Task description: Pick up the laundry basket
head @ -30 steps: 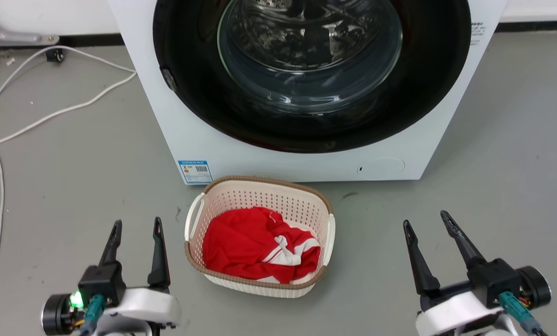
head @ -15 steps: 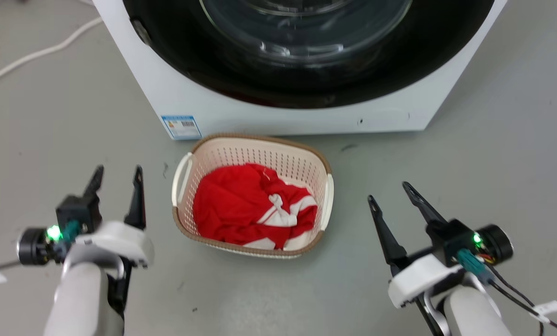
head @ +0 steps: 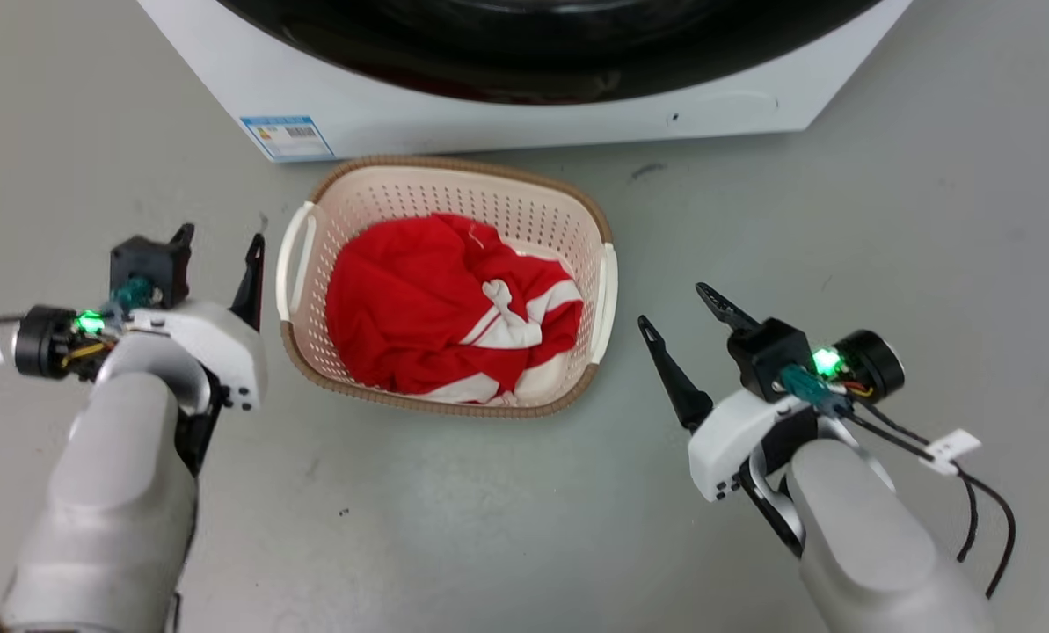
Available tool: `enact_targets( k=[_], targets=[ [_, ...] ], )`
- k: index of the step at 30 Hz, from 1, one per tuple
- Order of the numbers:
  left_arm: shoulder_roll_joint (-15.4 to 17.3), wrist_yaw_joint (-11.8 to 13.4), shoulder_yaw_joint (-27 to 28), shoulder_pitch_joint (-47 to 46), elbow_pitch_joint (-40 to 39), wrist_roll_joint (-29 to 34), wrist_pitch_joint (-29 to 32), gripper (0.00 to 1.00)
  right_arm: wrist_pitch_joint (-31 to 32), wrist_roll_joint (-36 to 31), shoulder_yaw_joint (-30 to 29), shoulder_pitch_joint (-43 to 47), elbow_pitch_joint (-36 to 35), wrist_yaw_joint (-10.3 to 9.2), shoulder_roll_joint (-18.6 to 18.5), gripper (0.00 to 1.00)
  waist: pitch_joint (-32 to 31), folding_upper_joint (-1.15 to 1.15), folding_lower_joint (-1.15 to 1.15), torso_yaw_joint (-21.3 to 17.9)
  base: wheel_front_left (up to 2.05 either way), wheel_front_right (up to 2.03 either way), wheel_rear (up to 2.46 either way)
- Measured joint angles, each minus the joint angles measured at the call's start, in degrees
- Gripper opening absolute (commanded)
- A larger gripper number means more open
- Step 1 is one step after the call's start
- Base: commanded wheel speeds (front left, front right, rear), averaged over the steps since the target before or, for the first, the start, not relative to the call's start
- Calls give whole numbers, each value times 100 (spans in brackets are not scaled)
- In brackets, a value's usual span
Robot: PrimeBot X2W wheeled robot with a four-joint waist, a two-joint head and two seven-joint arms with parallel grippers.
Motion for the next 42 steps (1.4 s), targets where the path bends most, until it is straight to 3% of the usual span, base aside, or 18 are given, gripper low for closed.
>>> enact_targets(
  k=[11,17,25,42],
  targets=[
    [553,0,-1689,-1083,499,-1299,890,100,7,474,727,-1460,1750,0,-5,100,675,0,0,-38,0,0,0],
    [737,0,-2297,-1474,543,-1815,1270,100,234,776,1006,-1941,2249,0,-5,100,977,0,0,-29,0,0,0],
    [879,0,-2937,-1968,668,-2465,1528,100,546,1369,1456,-2395,2464,0,-5,100,1403,0,0,-26,0,0,0],
    [695,0,-3801,-2679,1284,-3043,1662,100,926,2203,1990,-2823,2620,0,-4,100,2010,0,-1,-12,0,0,0]
  ],
)
